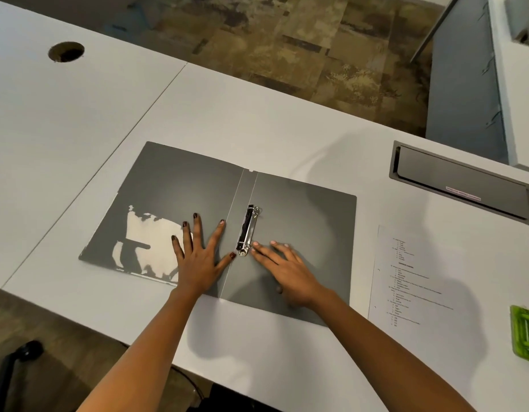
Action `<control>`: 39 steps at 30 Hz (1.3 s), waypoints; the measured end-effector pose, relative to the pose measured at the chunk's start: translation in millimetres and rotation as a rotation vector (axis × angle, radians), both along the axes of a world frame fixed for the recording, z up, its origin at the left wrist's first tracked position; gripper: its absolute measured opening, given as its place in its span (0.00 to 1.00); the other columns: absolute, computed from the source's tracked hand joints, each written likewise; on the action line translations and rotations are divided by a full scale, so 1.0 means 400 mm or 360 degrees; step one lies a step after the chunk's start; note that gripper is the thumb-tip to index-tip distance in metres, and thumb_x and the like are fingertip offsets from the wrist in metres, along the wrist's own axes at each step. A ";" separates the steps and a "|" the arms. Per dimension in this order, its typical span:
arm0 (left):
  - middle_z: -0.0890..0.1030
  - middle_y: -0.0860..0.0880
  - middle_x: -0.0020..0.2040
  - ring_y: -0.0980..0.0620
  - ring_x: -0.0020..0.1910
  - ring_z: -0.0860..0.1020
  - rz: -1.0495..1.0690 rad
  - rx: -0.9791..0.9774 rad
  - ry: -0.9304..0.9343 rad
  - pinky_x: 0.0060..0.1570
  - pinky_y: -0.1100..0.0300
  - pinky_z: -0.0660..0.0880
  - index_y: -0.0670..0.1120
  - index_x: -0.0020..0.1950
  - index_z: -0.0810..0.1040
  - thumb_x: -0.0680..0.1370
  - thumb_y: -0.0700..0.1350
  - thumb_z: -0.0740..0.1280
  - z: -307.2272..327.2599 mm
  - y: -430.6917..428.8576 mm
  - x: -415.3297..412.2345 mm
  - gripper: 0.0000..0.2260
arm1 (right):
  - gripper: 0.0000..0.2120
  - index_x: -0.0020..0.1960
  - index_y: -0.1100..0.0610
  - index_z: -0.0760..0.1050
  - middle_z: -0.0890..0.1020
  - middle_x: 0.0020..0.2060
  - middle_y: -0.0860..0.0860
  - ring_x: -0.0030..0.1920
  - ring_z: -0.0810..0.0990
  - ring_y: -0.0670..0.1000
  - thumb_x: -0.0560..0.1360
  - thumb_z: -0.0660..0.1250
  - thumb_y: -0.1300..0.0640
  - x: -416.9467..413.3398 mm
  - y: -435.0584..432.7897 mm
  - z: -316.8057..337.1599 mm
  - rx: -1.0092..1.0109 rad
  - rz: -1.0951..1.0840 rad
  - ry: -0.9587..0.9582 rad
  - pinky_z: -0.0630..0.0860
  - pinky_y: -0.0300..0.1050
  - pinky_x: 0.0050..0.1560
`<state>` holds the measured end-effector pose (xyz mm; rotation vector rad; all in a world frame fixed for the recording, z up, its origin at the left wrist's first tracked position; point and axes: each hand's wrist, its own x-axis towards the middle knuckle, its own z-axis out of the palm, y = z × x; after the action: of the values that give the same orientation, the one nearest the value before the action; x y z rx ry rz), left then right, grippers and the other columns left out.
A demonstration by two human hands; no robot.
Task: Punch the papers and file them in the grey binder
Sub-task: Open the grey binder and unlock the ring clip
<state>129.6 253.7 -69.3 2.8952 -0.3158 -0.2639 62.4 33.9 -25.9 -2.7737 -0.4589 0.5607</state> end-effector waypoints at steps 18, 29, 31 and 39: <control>0.28 0.47 0.75 0.38 0.73 0.30 -0.0007 0.0043 0.0236 0.62 0.29 0.32 0.67 0.73 0.36 0.58 0.82 0.38 0.019 -0.019 0.014 0.45 | 0.09 0.51 0.60 0.80 0.81 0.47 0.54 0.42 0.81 0.48 0.71 0.71 0.66 0.212 0.088 0.019 0.1119 -0.1378 -0.0527 0.79 0.40 0.48; 0.27 0.47 0.74 0.38 0.72 0.28 0.0008 0.0068 0.0267 0.60 0.28 0.31 0.68 0.71 0.32 0.56 0.83 0.39 0.018 -0.017 0.019 0.46 | 0.03 0.40 0.60 0.81 0.83 0.37 0.51 0.38 0.80 0.43 0.70 0.71 0.66 0.279 0.061 -0.025 0.1315 -0.1486 -0.0205 0.73 0.28 0.42; 0.29 0.47 0.75 0.38 0.73 0.29 0.0011 0.0071 0.0245 0.61 0.28 0.31 0.68 0.72 0.34 0.57 0.83 0.40 0.017 -0.015 0.016 0.46 | 0.06 0.39 0.58 0.80 0.82 0.35 0.49 0.35 0.79 0.37 0.70 0.70 0.68 0.279 0.050 -0.035 0.1406 -0.1524 -0.0082 0.75 0.29 0.42; 0.30 0.47 0.76 0.38 0.73 0.31 0.0011 0.0095 0.0236 0.60 0.31 0.28 0.67 0.73 0.36 0.57 0.82 0.39 0.023 -0.021 0.017 0.46 | 0.09 0.40 0.58 0.77 0.81 0.36 0.50 0.34 0.80 0.36 0.71 0.68 0.72 0.276 0.035 -0.054 0.1556 -0.1494 0.0006 0.77 0.31 0.41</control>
<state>136.2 245.2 -60.2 2.9133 -0.2770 -0.4916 172.8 47.7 -47.5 -1.7290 0.4709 0.0492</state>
